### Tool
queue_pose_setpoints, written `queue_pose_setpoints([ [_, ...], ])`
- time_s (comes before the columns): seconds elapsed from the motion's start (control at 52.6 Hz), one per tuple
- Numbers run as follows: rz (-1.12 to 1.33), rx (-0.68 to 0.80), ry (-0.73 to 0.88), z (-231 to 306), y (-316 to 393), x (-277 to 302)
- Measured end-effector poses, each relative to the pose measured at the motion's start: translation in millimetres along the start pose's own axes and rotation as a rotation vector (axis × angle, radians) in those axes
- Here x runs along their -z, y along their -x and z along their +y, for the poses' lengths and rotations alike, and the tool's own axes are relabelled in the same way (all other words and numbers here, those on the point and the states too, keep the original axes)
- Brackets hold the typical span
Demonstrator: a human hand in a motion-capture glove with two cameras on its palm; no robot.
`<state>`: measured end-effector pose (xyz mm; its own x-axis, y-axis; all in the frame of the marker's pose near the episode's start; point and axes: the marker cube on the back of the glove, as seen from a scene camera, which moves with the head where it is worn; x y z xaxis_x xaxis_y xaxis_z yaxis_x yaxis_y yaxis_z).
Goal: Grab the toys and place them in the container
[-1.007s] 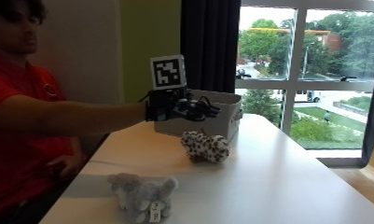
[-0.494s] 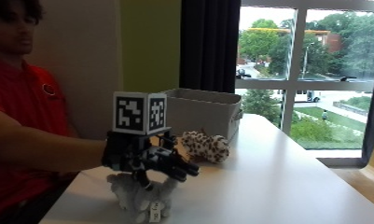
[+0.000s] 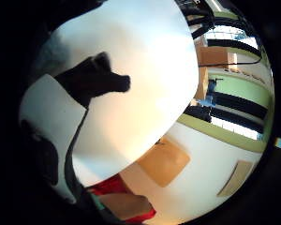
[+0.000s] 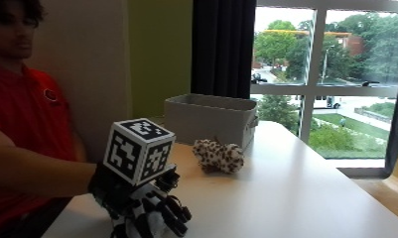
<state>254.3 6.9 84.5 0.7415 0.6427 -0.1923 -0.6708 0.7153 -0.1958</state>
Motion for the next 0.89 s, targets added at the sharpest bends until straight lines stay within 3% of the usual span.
queue_pose_setpoints([
  [0.285, 0.033, -0.041, 0.065, 14.3, 0.6, -4.7],
  [0.551, -0.024, -0.033, -0.206, 2.9, -0.1, -5.8],
  [0.893, -0.056, 0.05, -0.33, -5.6, 7.4, -2.5],
])
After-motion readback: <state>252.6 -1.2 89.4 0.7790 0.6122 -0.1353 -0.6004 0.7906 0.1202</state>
